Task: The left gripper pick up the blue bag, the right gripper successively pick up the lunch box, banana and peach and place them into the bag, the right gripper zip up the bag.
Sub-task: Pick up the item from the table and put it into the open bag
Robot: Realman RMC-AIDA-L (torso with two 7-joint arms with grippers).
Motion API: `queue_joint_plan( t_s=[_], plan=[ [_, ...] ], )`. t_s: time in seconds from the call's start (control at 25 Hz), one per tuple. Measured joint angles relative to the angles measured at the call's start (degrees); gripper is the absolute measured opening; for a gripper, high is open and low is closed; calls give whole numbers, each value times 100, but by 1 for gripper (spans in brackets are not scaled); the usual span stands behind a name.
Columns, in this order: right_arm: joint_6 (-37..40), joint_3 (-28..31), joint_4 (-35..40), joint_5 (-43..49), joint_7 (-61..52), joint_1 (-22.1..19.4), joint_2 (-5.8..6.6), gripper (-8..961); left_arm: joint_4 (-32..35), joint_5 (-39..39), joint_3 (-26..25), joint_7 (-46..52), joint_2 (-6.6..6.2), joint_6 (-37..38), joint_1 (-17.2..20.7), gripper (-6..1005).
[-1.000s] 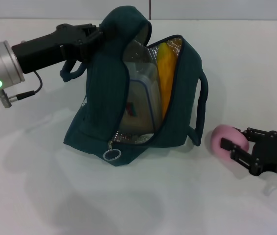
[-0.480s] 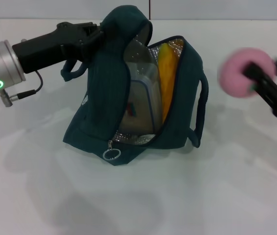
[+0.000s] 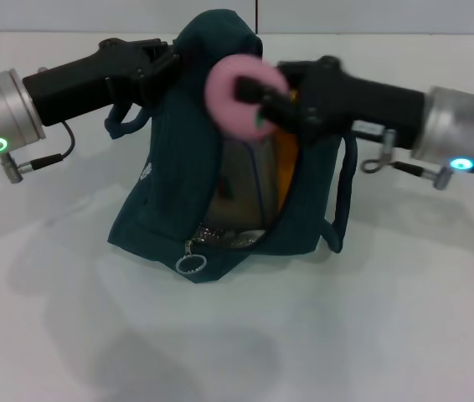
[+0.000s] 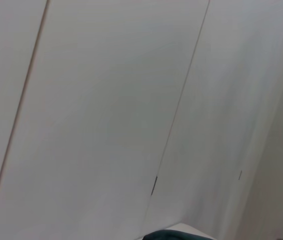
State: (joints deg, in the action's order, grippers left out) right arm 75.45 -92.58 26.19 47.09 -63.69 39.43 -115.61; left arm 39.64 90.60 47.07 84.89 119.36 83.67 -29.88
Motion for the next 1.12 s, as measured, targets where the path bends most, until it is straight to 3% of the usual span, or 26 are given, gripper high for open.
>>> queue_joint_plan(
  t_s=[0.16, 0.6, 0.96, 1.12],
  plan=[
    [-340, -294, 483, 109, -231, -147, 3, 154, 0, -1, -21, 1, 0, 0, 15, 41],
    [-229, -355, 786, 297, -240, -548, 3, 243, -31, -4, -23, 1, 0, -67, 34, 41],
    [-250, -333, 823, 407, -359, -572, 4, 334, -44, 4, -21, 2, 0, -71, 15, 41],
    [-112, -166, 1009, 403, -331, -846, 13, 520, -44, 6, -22, 2, 0, -71, 31, 41]
  ],
)
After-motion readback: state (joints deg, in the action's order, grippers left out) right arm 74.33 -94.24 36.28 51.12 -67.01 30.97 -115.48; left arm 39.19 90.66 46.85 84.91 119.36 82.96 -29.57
